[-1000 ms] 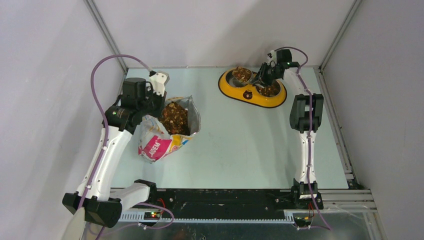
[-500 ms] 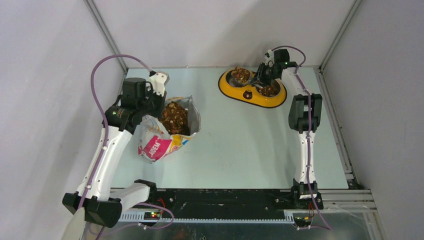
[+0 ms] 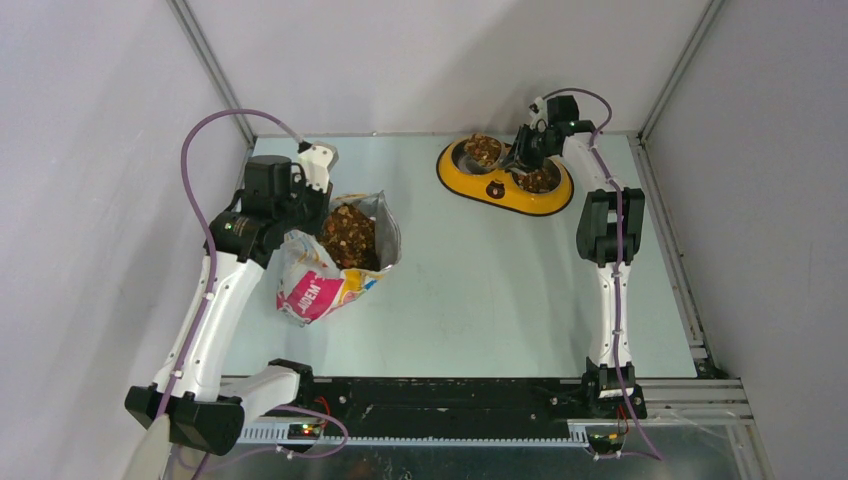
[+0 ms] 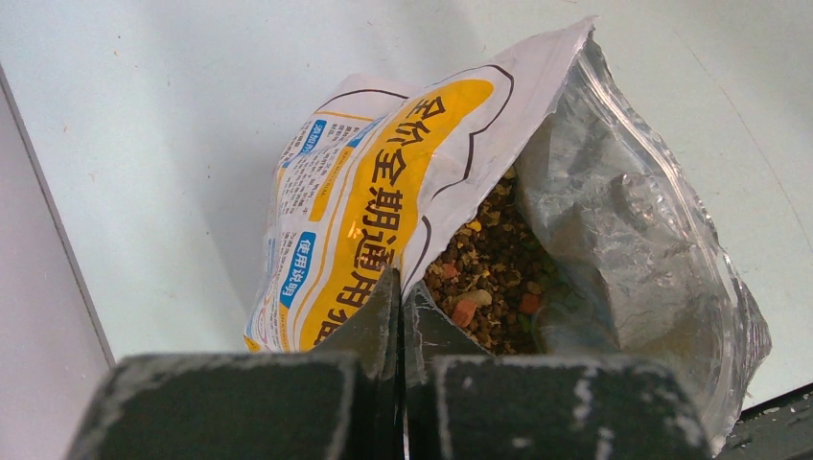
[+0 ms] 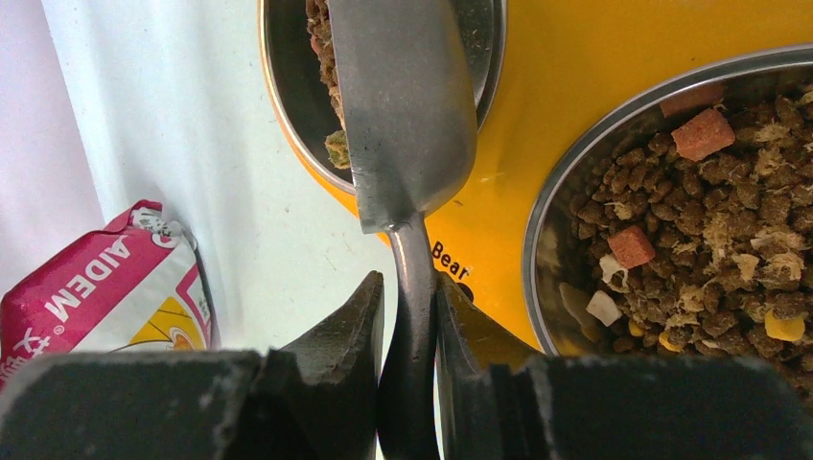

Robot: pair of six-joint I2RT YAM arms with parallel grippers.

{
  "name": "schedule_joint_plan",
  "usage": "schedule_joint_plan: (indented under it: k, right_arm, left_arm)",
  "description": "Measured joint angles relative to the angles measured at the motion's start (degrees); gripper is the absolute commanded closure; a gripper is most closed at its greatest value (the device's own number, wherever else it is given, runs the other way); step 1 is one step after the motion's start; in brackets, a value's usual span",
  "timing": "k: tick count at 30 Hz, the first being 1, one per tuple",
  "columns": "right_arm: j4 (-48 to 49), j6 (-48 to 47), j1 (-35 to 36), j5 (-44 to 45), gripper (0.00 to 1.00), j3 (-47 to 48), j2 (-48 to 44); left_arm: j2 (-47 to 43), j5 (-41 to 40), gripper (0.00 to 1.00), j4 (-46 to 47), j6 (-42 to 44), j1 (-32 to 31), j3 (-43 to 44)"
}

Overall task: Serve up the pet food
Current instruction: Pour the pet food into the pet food bowl.

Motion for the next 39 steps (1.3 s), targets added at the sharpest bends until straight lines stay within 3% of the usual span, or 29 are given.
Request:
schedule_joint_plan:
  k: [39]
  right_arm:
    - [-4.04, -6.40, 1.90, 7.45, 1.00, 1.70, -1.51]
  left_arm:
    - [0.00, 0.39, 1.00, -0.02, 0.00, 0.31, 0.00]
